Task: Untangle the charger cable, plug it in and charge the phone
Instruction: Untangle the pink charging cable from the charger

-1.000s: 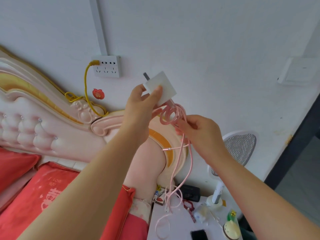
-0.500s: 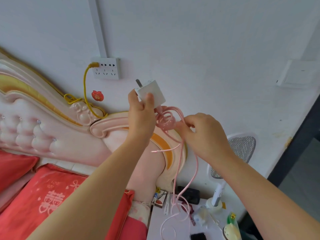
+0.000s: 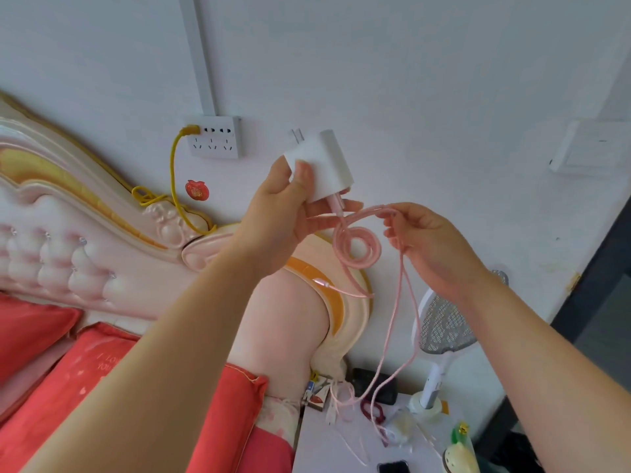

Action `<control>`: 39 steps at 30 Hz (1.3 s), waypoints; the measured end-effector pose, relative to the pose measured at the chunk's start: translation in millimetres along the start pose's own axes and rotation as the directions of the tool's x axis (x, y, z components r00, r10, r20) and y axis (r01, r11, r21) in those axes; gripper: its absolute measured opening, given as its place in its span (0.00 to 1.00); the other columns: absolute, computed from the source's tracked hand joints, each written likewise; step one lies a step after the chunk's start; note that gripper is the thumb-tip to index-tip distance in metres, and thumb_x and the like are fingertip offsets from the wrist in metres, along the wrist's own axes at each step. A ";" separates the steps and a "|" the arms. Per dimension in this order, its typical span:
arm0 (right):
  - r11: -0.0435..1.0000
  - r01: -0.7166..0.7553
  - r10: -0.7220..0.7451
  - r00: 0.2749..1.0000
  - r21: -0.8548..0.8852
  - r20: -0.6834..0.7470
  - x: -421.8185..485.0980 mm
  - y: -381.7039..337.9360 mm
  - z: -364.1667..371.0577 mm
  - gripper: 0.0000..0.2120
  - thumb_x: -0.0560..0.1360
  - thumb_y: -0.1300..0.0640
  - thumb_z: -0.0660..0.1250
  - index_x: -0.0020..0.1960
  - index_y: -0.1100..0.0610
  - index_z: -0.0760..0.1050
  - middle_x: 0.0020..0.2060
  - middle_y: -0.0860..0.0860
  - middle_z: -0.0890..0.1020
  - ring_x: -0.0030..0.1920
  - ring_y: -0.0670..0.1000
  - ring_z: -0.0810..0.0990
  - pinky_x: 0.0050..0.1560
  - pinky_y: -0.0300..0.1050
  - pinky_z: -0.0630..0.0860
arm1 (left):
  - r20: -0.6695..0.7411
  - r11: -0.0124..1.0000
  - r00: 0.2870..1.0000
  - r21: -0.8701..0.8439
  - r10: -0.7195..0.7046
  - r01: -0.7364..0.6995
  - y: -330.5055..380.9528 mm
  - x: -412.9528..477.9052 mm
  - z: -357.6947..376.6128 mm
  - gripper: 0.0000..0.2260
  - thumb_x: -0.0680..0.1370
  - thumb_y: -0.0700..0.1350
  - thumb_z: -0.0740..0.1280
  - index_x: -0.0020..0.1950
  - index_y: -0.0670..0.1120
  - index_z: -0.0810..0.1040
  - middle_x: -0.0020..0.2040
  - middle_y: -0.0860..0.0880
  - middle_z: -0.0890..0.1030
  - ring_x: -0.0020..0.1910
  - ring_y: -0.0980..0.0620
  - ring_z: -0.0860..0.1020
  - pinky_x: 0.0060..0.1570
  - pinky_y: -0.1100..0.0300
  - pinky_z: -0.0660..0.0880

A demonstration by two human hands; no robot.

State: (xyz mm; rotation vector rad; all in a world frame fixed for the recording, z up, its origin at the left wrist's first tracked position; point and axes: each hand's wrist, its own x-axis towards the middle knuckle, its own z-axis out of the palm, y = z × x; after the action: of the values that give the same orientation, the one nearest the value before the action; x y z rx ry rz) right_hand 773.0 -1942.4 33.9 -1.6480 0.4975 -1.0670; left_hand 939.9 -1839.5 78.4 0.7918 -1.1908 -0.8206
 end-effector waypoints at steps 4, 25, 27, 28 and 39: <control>0.995 -0.102 0.100 0.988 0.007 0.119 -3.5 13.7 7.7 0.15 0.76 0.61 0.62 0.38 0.46 0.82 0.36 0.41 0.82 0.43 0.42 0.77 0.53 0.42 0.69 | 0.037 0.990 0.997 0.121 0.074 -0.078 1.6 5.6 10.7 0.12 0.82 0.47 0.49 0.60 0.44 0.66 0.45 0.41 0.77 0.43 0.44 0.83 0.53 0.49 0.77; 0.954 -0.051 0.206 0.826 0.295 -0.524 -27.5 5.7 3.6 0.07 0.76 0.59 0.62 0.39 0.54 0.74 0.27 0.48 0.73 0.26 0.44 0.70 0.28 0.33 0.69 | -0.173 1.000 0.985 -0.019 -0.007 0.004 -4.3 19.5 28.6 0.07 0.82 0.47 0.52 0.57 0.47 0.64 0.45 0.43 0.76 0.44 0.46 0.83 0.41 0.47 0.81; 0.997 0.016 0.022 0.868 0.073 -0.496 -29.9 -9.4 8.6 0.09 0.76 0.53 0.62 0.39 0.53 0.75 0.23 0.45 0.75 0.24 0.43 0.72 0.28 0.34 0.72 | -0.195 1.000 0.981 -0.016 -0.007 0.004 -5.5 19.8 30.0 0.05 0.82 0.47 0.53 0.55 0.49 0.65 0.47 0.44 0.76 0.43 0.46 0.83 0.40 0.47 0.81; 1.000 0.003 0.000 0.902 0.007 -0.432 -29.3 -16.0 13.1 0.11 0.76 0.49 0.62 0.38 0.52 0.76 0.23 0.44 0.77 0.25 0.43 0.74 0.30 0.35 0.74 | -0.195 1.000 0.981 -0.016 -0.012 0.009 -6.9 19.5 32.0 0.05 0.82 0.46 0.53 0.56 0.48 0.65 0.46 0.44 0.76 0.43 0.46 0.83 0.40 0.48 0.81; 0.921 -0.355 0.360 0.933 0.158 0.001 -9.0 -35.4 20.0 0.08 0.70 0.64 0.68 0.48 0.57 0.74 0.26 0.48 0.82 0.28 0.45 0.80 0.32 0.37 0.77 | -0.192 0.999 0.981 0.030 -0.038 0.044 -20.4 13.7 33.0 0.08 0.82 0.47 0.54 0.59 0.48 0.64 0.47 0.44 0.78 0.40 0.48 0.84 0.36 0.53 0.81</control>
State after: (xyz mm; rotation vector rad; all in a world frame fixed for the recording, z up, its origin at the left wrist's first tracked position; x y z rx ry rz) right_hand 778.5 -1912.1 62.0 -1.3417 0.6875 -0.8340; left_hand 907.5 -1864.3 73.2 0.9051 -1.0225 -0.7415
